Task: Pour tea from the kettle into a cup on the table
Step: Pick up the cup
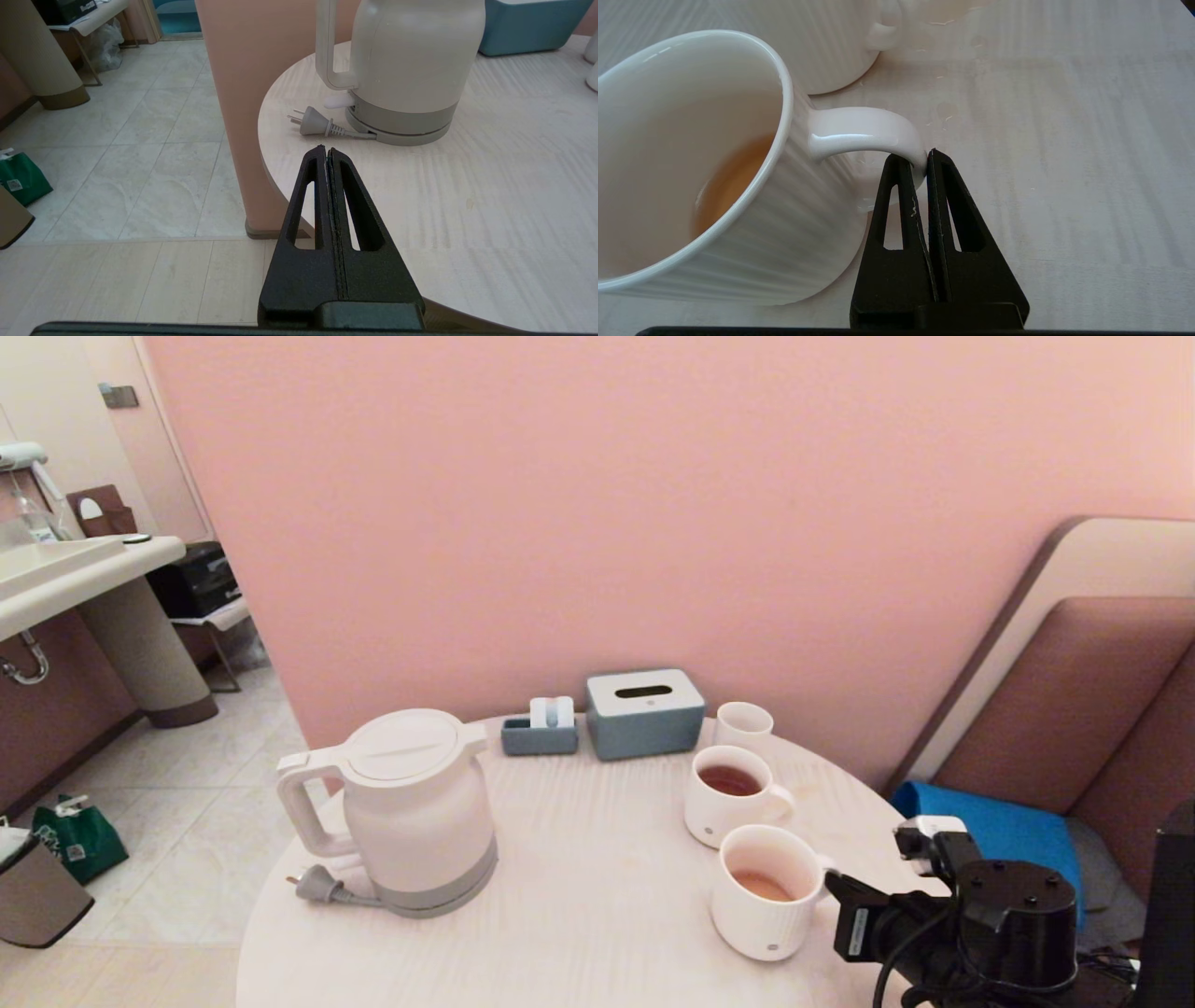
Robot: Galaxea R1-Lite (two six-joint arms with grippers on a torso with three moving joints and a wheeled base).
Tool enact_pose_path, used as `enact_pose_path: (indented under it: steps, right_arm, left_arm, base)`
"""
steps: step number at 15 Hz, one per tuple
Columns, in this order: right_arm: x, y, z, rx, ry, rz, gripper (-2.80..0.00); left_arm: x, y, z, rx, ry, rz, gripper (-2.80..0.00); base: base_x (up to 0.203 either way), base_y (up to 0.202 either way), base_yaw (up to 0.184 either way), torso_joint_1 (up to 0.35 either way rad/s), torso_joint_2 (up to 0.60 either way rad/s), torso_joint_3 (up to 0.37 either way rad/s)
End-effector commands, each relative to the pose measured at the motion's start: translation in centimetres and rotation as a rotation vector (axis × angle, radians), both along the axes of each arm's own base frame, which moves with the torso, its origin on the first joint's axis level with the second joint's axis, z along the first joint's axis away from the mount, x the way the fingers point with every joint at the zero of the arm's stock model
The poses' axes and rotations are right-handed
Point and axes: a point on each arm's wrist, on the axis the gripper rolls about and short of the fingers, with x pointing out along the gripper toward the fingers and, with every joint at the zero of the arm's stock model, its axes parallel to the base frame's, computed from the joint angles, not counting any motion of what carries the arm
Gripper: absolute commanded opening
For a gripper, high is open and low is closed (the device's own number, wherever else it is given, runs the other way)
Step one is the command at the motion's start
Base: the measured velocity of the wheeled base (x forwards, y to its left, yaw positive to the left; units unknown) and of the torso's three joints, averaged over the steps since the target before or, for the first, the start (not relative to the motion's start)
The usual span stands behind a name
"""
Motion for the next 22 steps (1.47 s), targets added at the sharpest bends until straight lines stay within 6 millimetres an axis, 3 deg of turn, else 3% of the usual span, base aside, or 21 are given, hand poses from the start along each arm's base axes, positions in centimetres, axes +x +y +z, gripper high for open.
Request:
enact_pose_path:
  steps: [1,11,22]
  right_arm:
    - [0.18,0.09,0.23,0.016,-0.032,-0.001,-2.8]
    - [0.73,0.31,-0.76,0.006,-0.001,-0.005,-2.8]
    - [0.55,0.27,-0.15,0.0,-0.025,-0.003,-2.8]
  left_arm:
    - [0.01,0.0,0.0,0.0,0.001,-0.001,-2.8]
    - [0.01,0.0,0.0,0.0,0.001,-0.001,-2.8]
    - [0.01,0.0,0.0,0.0,0.001,0.0,-2.8]
  base:
    - [0.0,0.0,0.0,0.0,0.0,0.0]
    - [0.0,0.0,0.0,0.0,0.0,0.0]
    - [0.0,0.0,0.0,0.0,0.0,0.0]
